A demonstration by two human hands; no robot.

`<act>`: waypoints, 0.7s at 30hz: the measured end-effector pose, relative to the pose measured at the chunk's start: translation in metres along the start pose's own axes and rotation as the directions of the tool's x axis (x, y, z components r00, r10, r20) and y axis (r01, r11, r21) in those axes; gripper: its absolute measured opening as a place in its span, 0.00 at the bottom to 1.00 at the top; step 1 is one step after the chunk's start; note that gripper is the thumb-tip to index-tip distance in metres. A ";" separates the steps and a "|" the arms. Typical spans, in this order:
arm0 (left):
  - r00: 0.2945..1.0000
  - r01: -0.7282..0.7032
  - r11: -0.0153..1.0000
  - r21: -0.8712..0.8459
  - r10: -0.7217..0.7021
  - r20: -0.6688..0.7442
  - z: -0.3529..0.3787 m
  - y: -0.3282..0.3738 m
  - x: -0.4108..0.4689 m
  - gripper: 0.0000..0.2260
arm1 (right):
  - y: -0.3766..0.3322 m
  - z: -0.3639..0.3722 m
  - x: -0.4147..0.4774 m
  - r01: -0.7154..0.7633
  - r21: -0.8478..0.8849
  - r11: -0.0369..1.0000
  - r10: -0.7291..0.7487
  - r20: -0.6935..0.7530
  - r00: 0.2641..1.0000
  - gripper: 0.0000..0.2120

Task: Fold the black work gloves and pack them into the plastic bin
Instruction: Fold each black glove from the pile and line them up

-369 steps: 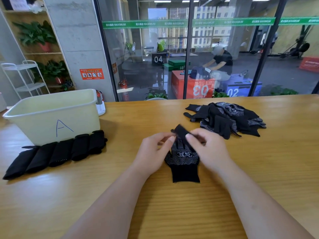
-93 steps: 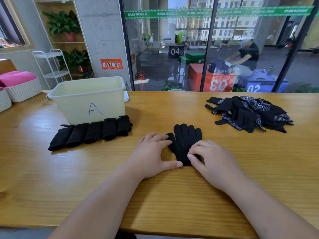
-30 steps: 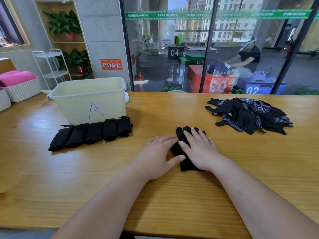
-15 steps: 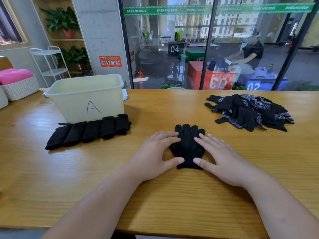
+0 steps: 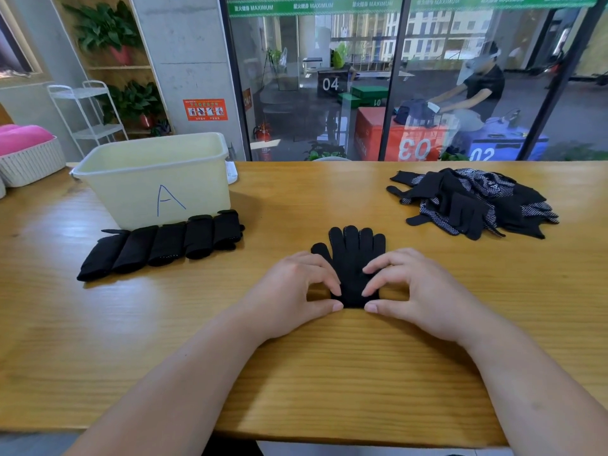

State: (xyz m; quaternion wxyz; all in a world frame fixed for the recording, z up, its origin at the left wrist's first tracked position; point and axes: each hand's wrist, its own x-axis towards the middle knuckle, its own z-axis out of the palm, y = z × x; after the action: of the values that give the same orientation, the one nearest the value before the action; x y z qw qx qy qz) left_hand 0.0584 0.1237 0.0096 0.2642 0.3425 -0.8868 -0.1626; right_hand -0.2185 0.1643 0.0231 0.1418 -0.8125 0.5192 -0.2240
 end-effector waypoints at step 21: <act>0.999 -0.016 0.994 0.110 0.020 -0.036 0.001 0.002 -0.002 0.12 | 0.002 0.004 0.001 0.063 -0.213 0.975 -0.081 -0.076 0.994 0.08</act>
State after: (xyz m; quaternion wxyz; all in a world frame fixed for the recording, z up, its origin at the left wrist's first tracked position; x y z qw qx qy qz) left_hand 0.0579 0.1264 0.0093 0.2630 0.3513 -0.8924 -0.1051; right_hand -0.2173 0.1622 0.0193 0.0249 -0.8310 0.5157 -0.2070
